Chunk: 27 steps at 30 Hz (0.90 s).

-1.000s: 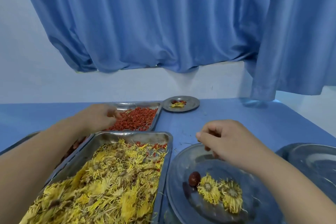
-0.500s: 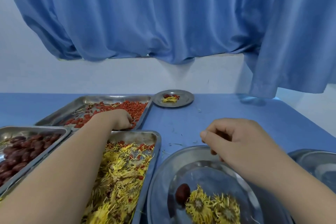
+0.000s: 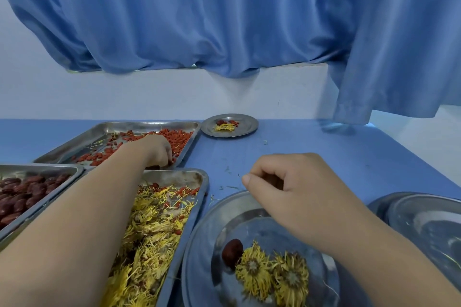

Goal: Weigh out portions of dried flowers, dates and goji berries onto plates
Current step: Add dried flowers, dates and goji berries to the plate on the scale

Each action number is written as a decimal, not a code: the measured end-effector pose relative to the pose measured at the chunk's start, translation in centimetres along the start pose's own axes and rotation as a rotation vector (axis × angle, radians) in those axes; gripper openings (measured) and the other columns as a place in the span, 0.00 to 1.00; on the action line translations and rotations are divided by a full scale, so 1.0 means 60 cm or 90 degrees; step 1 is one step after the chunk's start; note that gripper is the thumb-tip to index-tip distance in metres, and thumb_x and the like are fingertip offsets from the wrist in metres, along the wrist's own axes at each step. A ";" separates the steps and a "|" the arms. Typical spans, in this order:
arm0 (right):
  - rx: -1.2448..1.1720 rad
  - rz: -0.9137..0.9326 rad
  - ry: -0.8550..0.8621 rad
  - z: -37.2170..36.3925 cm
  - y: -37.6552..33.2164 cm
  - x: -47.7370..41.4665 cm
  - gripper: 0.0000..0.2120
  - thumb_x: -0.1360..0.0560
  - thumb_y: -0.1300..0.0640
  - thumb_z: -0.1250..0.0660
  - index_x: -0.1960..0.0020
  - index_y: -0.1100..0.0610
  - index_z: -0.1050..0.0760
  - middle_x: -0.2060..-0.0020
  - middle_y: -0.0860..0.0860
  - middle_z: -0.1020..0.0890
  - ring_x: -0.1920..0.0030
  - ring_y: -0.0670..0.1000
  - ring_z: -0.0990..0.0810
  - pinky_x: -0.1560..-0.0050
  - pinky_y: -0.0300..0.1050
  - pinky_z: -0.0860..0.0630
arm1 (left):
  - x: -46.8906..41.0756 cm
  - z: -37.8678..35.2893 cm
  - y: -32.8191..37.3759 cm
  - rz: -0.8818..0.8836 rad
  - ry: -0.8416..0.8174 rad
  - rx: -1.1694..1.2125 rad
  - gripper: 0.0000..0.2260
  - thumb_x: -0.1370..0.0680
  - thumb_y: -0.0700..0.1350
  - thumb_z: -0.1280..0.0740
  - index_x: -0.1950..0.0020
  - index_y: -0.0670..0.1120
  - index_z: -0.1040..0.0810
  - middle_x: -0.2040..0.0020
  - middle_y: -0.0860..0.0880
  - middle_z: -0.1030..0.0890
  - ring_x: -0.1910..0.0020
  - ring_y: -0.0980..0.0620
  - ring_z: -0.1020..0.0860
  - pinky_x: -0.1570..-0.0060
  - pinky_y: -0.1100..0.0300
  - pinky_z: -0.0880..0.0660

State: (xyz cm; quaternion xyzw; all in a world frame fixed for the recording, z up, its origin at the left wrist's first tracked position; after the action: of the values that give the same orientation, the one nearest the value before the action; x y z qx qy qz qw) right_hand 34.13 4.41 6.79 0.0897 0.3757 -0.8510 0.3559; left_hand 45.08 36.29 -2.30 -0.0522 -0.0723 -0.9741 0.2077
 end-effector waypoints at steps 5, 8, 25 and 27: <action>0.008 0.000 0.003 0.006 -0.001 0.000 0.14 0.25 0.46 0.37 0.65 0.53 0.26 0.71 0.48 0.23 0.73 0.45 0.30 0.70 0.45 0.30 | 0.014 0.045 -0.003 -0.016 0.106 -0.072 0.08 0.26 0.34 0.37 0.60 0.46 0.22 0.60 0.47 0.24 0.63 0.50 0.28 0.66 0.62 0.30; 0.008 0.002 0.008 0.008 0.000 0.000 0.14 0.25 0.47 0.36 0.65 0.53 0.27 0.71 0.47 0.23 0.74 0.45 0.30 0.71 0.44 0.31 | 0.023 0.057 -0.002 -0.031 0.131 -0.064 0.11 0.25 0.34 0.38 0.57 0.45 0.18 0.58 0.49 0.21 0.60 0.52 0.26 0.63 0.61 0.29; -0.007 -0.001 0.033 0.039 -0.003 0.001 0.14 0.25 0.49 0.35 0.67 0.53 0.26 0.74 0.42 0.25 0.73 0.43 0.29 0.72 0.36 0.32 | 0.048 0.080 -0.020 -0.028 0.213 0.230 0.11 0.27 0.34 0.30 0.62 0.49 0.18 0.58 0.54 0.19 0.63 0.57 0.24 0.68 0.64 0.33; -0.021 -0.001 0.049 0.051 -0.002 0.000 0.14 0.25 0.50 0.35 0.68 0.53 0.26 0.73 0.43 0.24 0.72 0.43 0.28 0.69 0.36 0.31 | 0.072 0.096 -0.003 -0.071 0.230 0.294 0.10 0.27 0.35 0.28 0.60 0.50 0.17 0.57 0.54 0.18 0.60 0.57 0.23 0.65 0.64 0.31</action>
State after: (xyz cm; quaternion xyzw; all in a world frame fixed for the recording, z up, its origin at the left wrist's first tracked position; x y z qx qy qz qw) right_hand 34.38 2.31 9.01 0.1160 0.4033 -0.8409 0.3418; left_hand 41.51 35.70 3.93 0.1747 -0.2570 -0.9352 0.1696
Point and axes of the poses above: each hand's wrist, its own x-axis away from the middle knuckle, its own z-axis out of the back of the hand, y = z × x, the point moved 10 cm from there along -x, towards the middle knuckle
